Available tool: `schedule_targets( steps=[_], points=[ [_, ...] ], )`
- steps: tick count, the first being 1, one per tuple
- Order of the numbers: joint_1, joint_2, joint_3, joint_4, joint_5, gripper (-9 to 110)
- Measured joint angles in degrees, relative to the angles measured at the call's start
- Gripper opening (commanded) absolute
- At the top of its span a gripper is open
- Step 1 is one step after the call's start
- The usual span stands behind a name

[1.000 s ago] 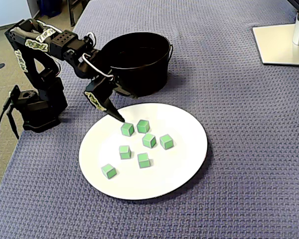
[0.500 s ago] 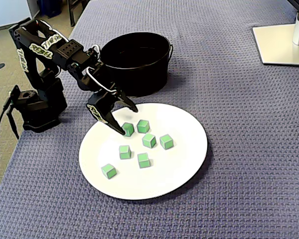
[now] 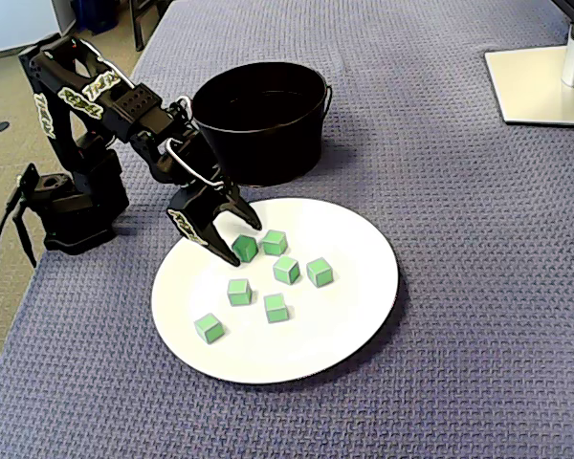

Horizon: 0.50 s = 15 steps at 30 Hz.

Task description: Pick up the items on the white plate and put them in the black container.

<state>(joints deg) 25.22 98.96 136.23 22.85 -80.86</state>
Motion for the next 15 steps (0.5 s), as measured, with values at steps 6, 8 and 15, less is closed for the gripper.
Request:
schedule_targets(
  steps=[6,8,15],
  points=[
    [0.0,-0.1,1.3,-2.0,-0.5,3],
    [0.0,-0.1,1.6,-2.4,-0.5,0],
    [0.0,0.0,1.9,-3.6,-0.5,0]
  ],
)
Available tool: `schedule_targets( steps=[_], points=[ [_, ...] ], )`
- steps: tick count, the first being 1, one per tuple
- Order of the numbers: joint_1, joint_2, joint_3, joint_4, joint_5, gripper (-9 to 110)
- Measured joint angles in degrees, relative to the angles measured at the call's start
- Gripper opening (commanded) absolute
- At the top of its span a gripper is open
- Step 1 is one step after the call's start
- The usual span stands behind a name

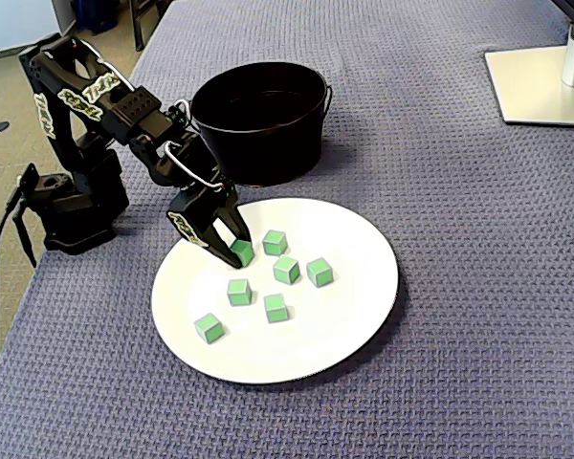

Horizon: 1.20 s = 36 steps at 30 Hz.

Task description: Pick up the items on the white plate and put them in the black container.

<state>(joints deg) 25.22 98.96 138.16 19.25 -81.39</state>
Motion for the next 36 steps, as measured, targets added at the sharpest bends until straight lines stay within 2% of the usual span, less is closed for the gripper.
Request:
schedule_targets(
  steps=[6,13,18,23,28,36],
  points=[
    [0.0,3.4,-1.4,-2.4,2.9,0],
    [0.0,12.0,-10.4,-2.3,9.5,0],
    [-4.9,22.1,-17.5,2.3,16.8,0],
    [-11.3,28.8,-30.3,16.1,27.4,0],
    [-23.5,31.0,-45.7,35.2,36.8,0],
    [-43.6,19.4,-64.1,59.9,49.6,0]
  ],
)
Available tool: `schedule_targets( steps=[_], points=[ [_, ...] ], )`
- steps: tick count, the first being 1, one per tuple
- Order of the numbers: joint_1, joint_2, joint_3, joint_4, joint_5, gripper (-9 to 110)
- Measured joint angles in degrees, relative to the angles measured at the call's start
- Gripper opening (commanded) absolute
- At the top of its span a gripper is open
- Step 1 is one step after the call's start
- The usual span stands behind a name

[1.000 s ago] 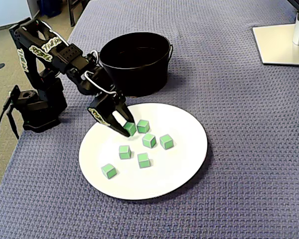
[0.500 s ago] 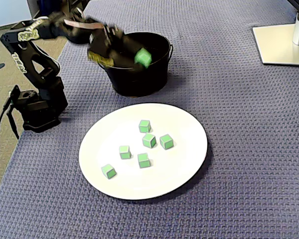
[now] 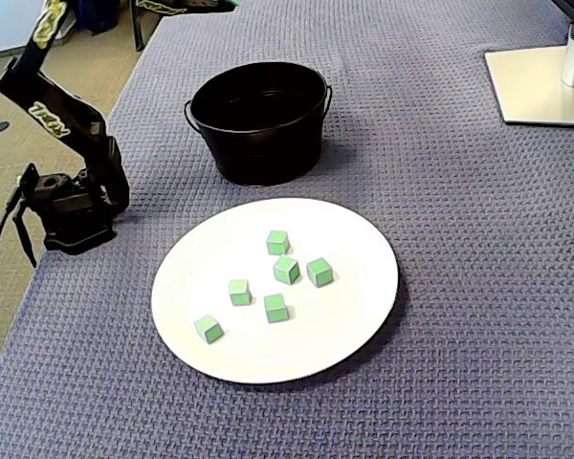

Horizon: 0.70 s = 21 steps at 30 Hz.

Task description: Pick up the items on the white plate and put them in the black container.

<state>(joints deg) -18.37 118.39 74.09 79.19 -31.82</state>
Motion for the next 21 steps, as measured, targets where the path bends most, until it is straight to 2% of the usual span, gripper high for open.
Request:
schedule_targets(
  steps=[6,17,18,19,21],
  points=[
    [-7.8,-12.8,0.8,4.2,7.9,0],
    [-7.9,-26.4,12.9,-6.6,11.5,2],
    [-8.0,-26.6,13.8,-7.1,11.5,8],
    [-8.1,-26.7,14.5,-7.5,11.5,22],
    [-8.0,-26.7,14.9,-7.6,11.5,30]
  ],
)
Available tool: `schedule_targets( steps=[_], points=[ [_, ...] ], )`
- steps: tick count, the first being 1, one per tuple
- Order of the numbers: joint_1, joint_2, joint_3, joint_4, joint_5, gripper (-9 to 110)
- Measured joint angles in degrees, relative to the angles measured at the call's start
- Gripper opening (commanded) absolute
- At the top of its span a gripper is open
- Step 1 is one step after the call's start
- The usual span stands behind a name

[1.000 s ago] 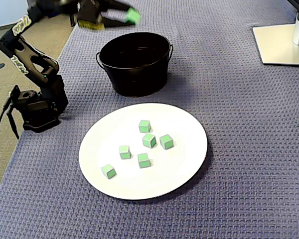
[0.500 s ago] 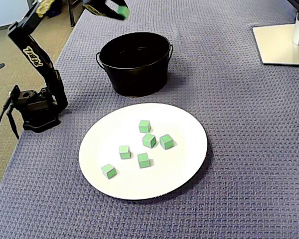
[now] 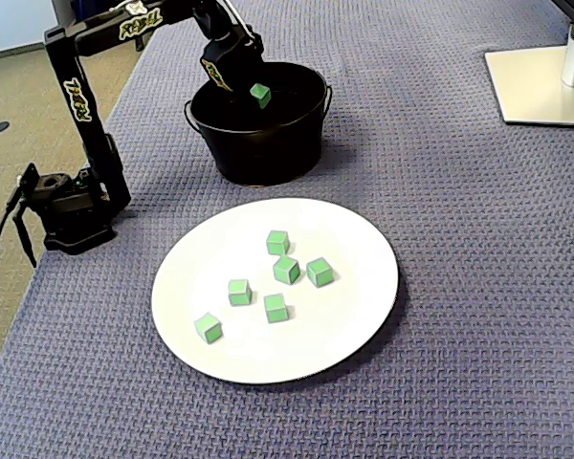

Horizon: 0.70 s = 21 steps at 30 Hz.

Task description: Pick up the items on the white plate and put them in the black container.

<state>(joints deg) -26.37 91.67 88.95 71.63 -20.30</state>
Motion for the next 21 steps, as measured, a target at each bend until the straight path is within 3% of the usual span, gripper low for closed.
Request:
schedule_targets(
  steps=[4,12,17,21],
  points=[
    [1.0,0.2,0.0,2.3,0.0,38],
    [6.0,6.5,-16.1,17.8,-9.8,36],
    [15.9,10.5,-33.7,24.9,-14.6,35],
    [28.2,11.8,-38.8,24.3,-12.2,35]
  ],
)
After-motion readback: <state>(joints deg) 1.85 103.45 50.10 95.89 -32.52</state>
